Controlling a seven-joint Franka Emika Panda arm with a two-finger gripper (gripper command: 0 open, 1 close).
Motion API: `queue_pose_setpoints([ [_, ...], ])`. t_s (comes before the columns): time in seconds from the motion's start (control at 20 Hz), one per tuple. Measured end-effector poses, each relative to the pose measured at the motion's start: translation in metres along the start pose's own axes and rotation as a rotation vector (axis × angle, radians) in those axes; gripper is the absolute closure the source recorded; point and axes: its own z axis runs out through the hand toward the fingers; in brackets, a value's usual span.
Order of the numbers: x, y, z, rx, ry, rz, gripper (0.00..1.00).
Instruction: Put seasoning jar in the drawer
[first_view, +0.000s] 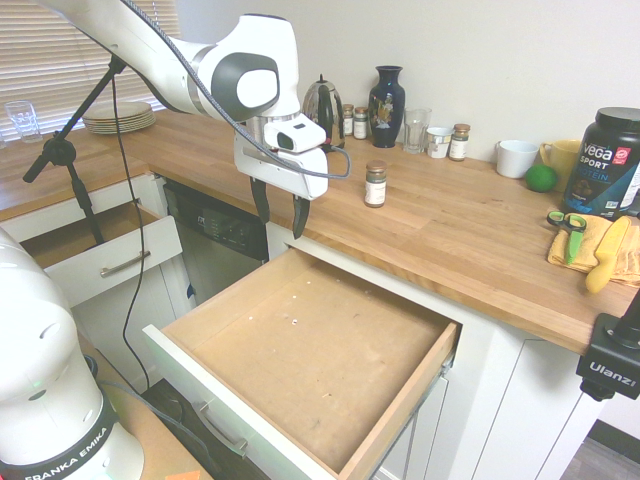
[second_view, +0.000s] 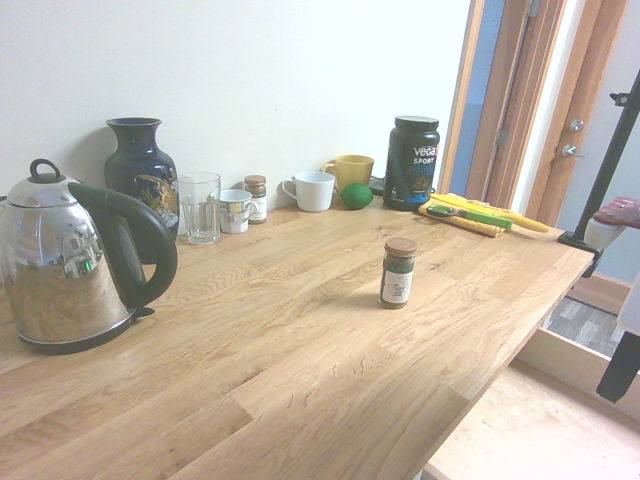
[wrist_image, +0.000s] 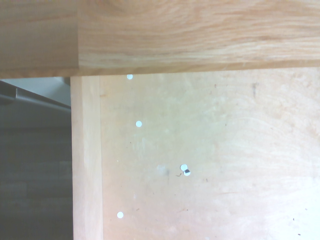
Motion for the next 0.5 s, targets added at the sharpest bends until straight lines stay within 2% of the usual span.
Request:
queue_pose_setpoints([
  [0.3,0.009,-0.006,0.006,0.012,0.022,-0.008,0.0],
  [0.5,0.046,-0.029,0.009,0.014,0.041,0.0,0.0],
])
